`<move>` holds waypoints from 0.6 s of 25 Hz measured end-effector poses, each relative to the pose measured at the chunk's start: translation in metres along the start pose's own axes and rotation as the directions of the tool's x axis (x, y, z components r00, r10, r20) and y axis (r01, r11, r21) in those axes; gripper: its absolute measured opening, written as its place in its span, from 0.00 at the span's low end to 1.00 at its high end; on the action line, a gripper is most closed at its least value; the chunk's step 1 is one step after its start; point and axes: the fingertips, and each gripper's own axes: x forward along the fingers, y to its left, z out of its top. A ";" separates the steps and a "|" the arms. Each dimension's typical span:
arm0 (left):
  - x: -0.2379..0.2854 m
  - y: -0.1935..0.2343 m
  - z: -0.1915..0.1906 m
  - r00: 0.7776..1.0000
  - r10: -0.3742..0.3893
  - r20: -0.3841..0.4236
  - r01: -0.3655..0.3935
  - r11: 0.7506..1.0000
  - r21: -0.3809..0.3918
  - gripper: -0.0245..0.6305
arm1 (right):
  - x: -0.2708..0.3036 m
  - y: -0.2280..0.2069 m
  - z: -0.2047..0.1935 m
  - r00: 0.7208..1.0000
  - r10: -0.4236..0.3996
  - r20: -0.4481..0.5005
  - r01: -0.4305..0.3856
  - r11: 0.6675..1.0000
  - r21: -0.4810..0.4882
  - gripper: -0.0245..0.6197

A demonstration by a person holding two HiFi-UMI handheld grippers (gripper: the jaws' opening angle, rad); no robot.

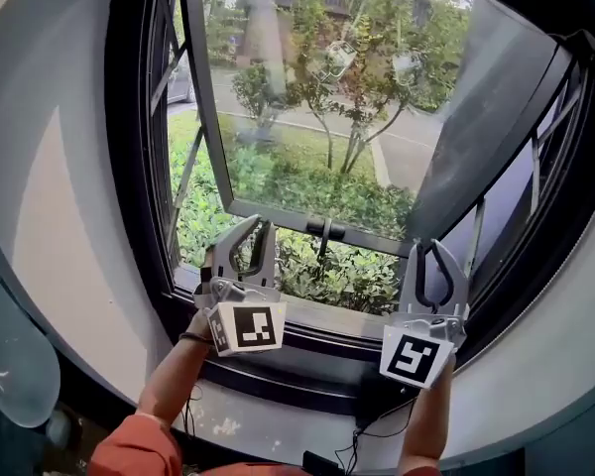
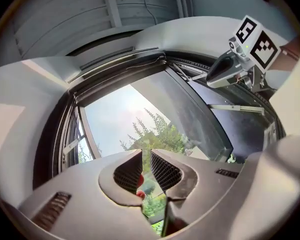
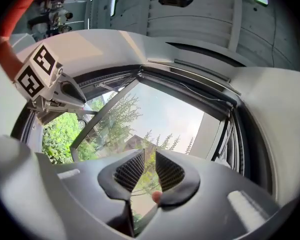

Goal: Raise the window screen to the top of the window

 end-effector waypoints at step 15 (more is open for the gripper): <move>-0.115 -0.076 -0.096 0.980 -0.106 -0.171 0.050 0.952 -0.302 0.11 | -0.109 0.141 -0.086 0.977 0.189 -0.103 -0.124 0.885 0.449 0.16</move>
